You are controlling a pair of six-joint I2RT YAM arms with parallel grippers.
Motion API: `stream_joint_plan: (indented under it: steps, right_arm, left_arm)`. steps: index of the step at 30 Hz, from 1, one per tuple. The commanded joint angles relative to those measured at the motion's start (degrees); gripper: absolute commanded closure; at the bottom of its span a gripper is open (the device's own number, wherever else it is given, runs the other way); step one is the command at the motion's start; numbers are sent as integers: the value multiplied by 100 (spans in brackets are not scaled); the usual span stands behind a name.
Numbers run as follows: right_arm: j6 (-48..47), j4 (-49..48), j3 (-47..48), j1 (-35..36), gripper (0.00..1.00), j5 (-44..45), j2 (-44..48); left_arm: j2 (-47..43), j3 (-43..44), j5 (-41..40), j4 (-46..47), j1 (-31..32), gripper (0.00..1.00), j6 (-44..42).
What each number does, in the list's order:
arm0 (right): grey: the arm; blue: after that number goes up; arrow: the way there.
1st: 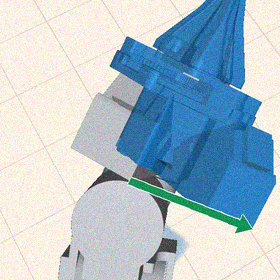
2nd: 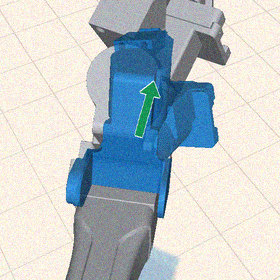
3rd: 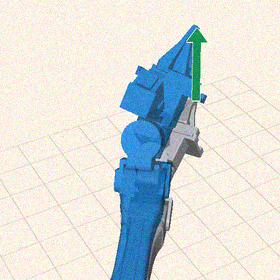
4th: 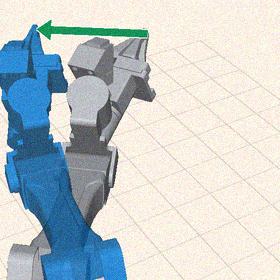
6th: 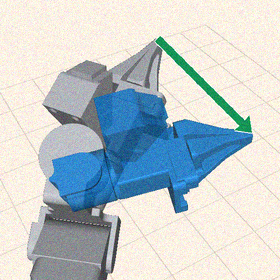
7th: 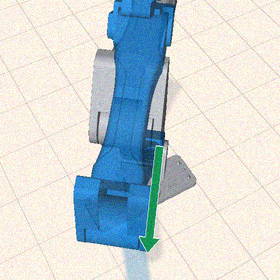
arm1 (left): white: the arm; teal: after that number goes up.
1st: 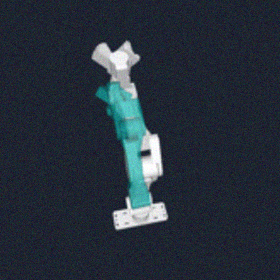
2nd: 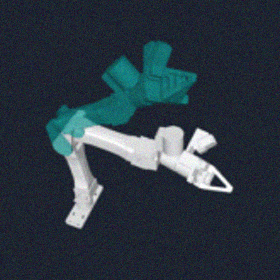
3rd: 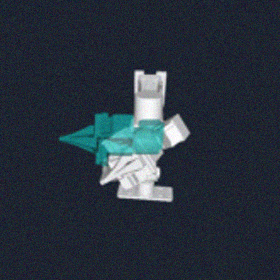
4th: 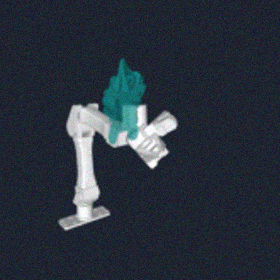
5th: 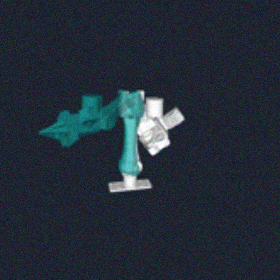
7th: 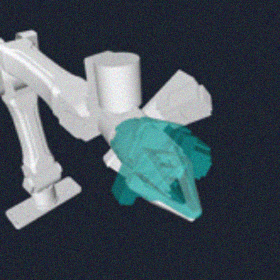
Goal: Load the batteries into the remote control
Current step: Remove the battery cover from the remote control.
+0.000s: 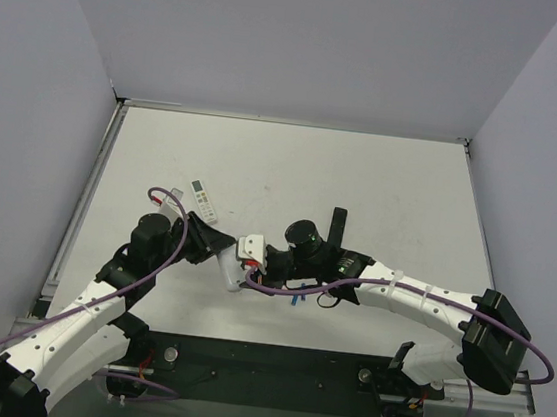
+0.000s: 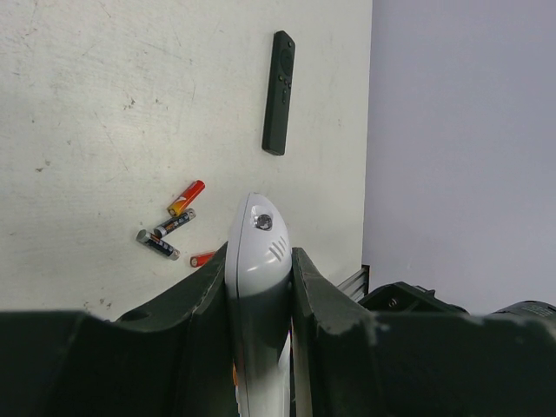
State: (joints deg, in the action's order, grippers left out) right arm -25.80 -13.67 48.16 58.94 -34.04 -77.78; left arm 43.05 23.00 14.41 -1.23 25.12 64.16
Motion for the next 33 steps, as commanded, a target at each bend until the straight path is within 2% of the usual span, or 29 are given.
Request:
stream_joint_plan:
  steps: [1,12,33]
  right_arm:
    - [-30,-461,141,39,62,-217,-79]
    - [14,-566,176,83,68,-191,-211]
    - [49,-514,132,118,66,-472,-229]
  left_arm:
    - [-24,266,132,132,-8,100,53]
    - [-86,248,176,-87,-16,100,35]
    - [-103,213,132,-149,-16,100,61]
